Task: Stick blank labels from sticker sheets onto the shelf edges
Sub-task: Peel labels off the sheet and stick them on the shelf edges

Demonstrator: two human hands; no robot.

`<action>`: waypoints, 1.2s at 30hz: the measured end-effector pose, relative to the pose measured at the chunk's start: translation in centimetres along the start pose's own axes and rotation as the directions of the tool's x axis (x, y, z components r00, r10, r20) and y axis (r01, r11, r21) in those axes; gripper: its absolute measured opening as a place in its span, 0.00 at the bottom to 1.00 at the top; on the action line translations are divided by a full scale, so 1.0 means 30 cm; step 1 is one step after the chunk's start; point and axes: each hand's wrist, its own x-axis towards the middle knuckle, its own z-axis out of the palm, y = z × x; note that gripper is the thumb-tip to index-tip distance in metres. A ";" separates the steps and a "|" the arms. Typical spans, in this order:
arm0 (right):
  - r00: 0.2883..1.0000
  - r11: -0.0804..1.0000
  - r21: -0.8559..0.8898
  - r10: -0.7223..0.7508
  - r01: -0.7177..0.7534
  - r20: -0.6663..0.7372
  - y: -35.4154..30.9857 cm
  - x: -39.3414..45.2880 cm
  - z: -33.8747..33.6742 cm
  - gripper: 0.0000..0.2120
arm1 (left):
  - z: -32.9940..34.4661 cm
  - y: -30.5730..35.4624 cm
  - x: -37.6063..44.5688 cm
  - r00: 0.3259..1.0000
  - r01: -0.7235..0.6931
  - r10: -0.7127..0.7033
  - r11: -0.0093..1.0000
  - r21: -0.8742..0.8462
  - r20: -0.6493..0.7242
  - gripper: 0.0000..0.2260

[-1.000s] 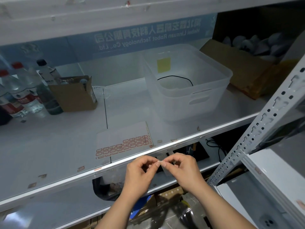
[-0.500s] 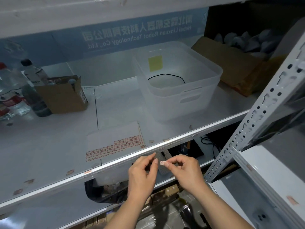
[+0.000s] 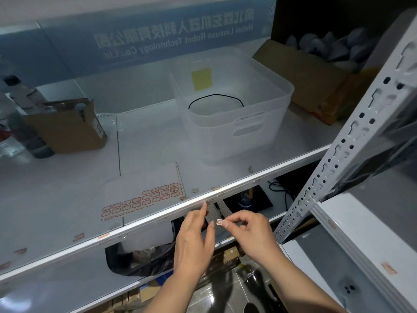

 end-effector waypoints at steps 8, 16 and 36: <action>1.000 1.000 0.004 0.011 -0.011 0.029 0.012 0.014 -0.003 0.03 | 0.002 -0.009 0.005 1.000 0.007 -0.007 0.999 -0.031 -0.004 0.25; 0.999 1.000 0.007 0.026 -0.027 0.021 0.032 0.020 -0.004 0.05 | 0.016 -0.008 0.004 0.999 0.007 -0.009 0.998 -0.057 -0.049 0.21; 0.994 0.995 0.087 0.028 -0.037 0.104 -0.001 0.048 0.051 0.04 | -0.043 0.000 0.036 0.969 0.237 -0.242 0.874 -0.425 0.043 0.06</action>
